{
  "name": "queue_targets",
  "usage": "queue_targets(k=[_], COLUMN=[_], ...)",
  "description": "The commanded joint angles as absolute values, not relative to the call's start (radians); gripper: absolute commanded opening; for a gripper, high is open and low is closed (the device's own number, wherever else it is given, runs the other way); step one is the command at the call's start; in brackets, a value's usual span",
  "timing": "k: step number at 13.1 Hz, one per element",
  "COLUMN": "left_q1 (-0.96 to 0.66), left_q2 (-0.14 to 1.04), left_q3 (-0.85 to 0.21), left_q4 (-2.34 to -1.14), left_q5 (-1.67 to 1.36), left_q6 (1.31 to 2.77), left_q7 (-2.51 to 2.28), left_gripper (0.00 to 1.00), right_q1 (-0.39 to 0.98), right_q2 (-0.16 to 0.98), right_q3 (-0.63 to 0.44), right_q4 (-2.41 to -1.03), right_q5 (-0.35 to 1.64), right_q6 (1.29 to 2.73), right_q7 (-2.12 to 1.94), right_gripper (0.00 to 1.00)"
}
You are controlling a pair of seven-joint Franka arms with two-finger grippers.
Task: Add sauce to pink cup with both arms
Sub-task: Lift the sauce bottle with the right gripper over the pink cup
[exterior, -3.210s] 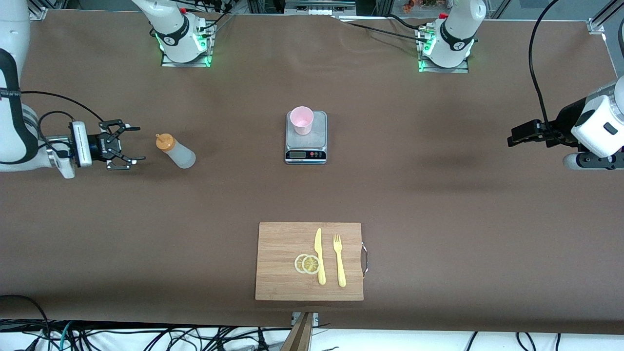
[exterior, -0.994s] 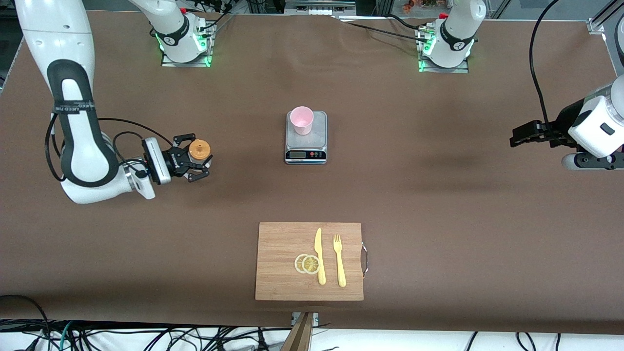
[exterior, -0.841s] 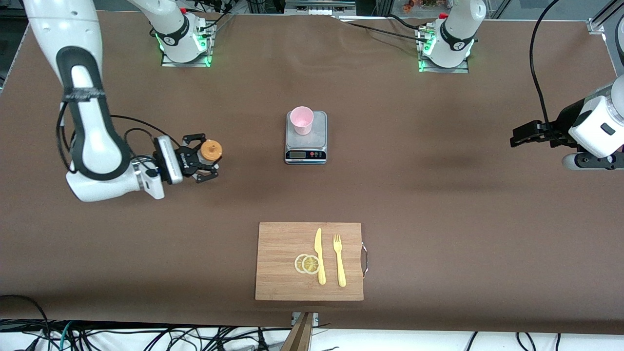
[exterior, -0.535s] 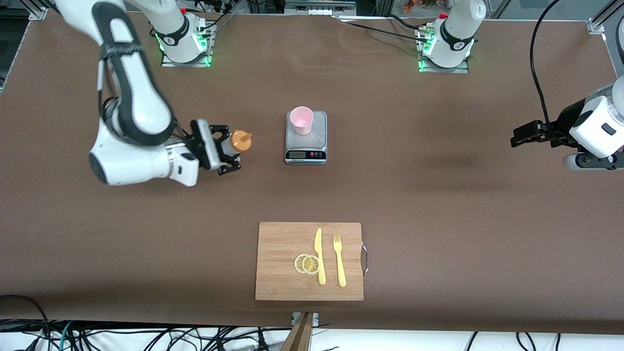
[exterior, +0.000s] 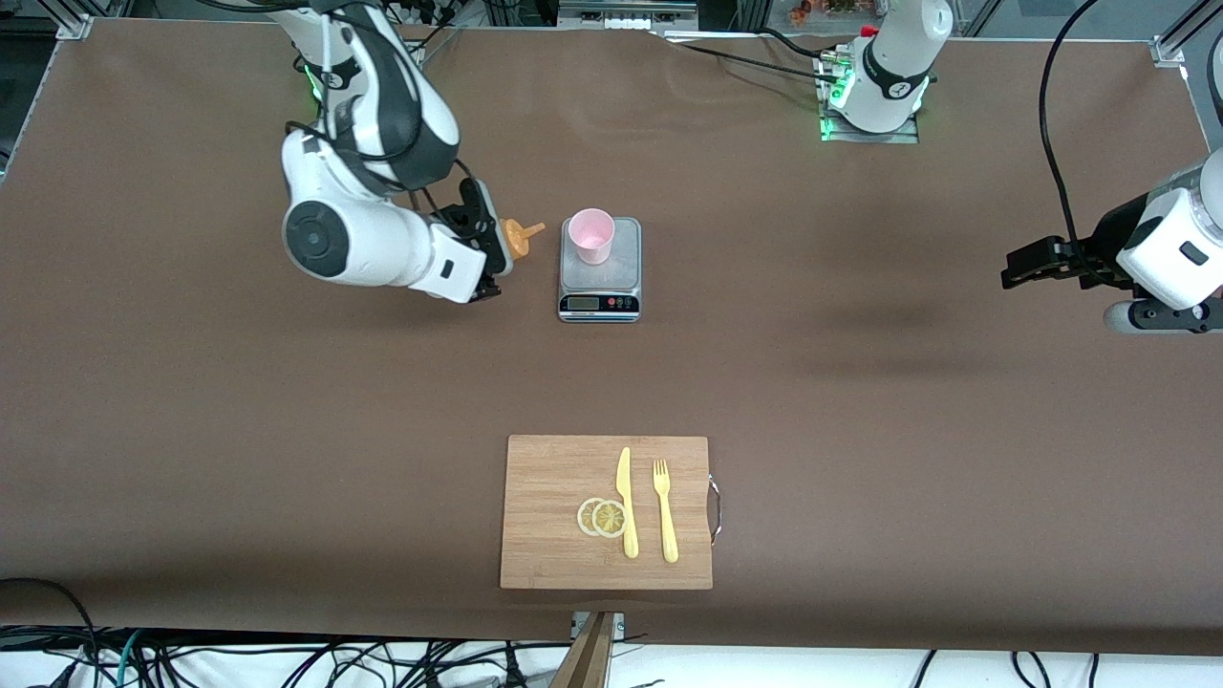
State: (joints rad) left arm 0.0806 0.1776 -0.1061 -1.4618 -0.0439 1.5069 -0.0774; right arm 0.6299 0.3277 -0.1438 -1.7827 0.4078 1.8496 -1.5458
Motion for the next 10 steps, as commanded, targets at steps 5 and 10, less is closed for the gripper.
queue_targets(k=[5, 10], left_q1=[0.087, 0.089], left_q2=[0.179, 0.179], left_q3=[-0.114, -0.114], left_q4=[-1.45, -1.45], left_q5=[-0.028, -0.028], left_q6=[1.491, 1.491], left_q7=[-0.083, -0.083], left_gripper=[1.0, 1.0], right_q1=[0.853, 0.9], right_q2=[0.296, 0.307], right_q3=[-0.149, -0.149], right_q4=[-1.838, -1.861], right_q5=[0.06, -0.057], right_q6=[1.933, 1.933], right_q7=[-1.106, -1.029], right_gripper=[0.0, 0.0])
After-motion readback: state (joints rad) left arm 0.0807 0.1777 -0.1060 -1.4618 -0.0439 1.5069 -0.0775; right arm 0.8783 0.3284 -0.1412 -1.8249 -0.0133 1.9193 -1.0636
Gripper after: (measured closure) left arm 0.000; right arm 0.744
